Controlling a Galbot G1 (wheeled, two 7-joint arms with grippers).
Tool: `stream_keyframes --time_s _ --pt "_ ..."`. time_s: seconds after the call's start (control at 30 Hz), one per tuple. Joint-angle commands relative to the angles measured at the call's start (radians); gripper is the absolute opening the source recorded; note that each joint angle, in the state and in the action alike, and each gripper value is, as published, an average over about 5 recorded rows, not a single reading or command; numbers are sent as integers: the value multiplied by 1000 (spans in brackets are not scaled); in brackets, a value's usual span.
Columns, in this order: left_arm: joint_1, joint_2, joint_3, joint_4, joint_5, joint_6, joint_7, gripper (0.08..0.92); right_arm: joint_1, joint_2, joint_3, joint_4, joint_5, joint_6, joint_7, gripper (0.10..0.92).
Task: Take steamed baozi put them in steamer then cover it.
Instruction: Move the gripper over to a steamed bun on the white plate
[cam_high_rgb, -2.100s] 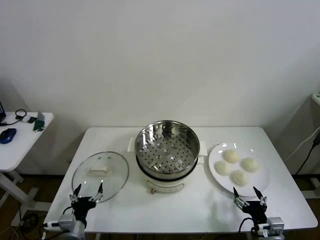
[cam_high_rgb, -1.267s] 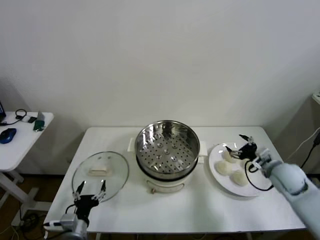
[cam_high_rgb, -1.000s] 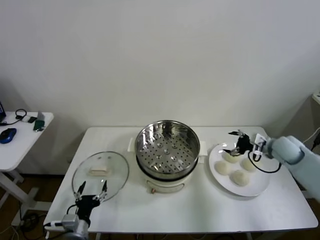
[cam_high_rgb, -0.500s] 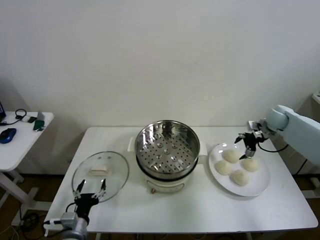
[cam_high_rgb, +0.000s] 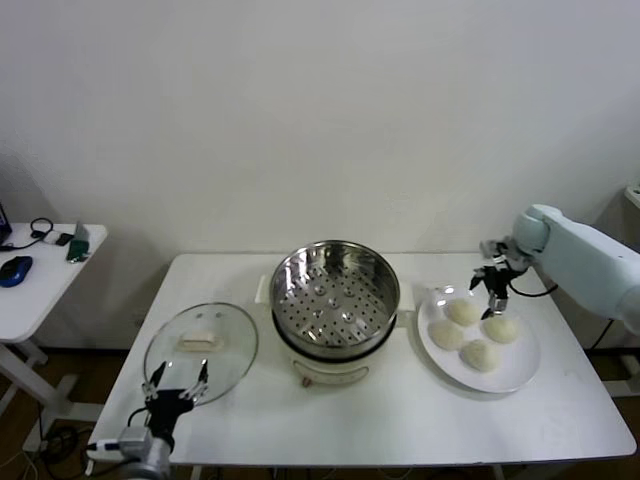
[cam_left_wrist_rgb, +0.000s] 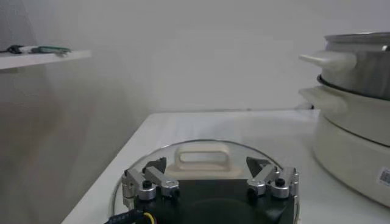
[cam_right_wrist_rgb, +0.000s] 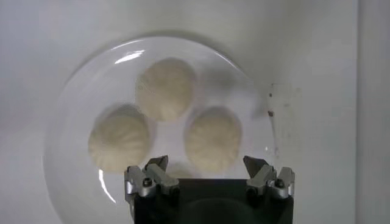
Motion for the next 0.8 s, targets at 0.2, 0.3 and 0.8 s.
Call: stream_keyframes --time_s 0.2,0.3,0.8 --pt "0 1 2 4 0 -10 -1 823 -68 83 72 -123 -105 37 51 823" --pt "1 -1 3 3 0 -17 0 823 -74 100 87 -145 -124 41 73 823" --pt "3 -7 2 6 1 -19 -3 823 -70 103 88 -137 -120 37 62 710"
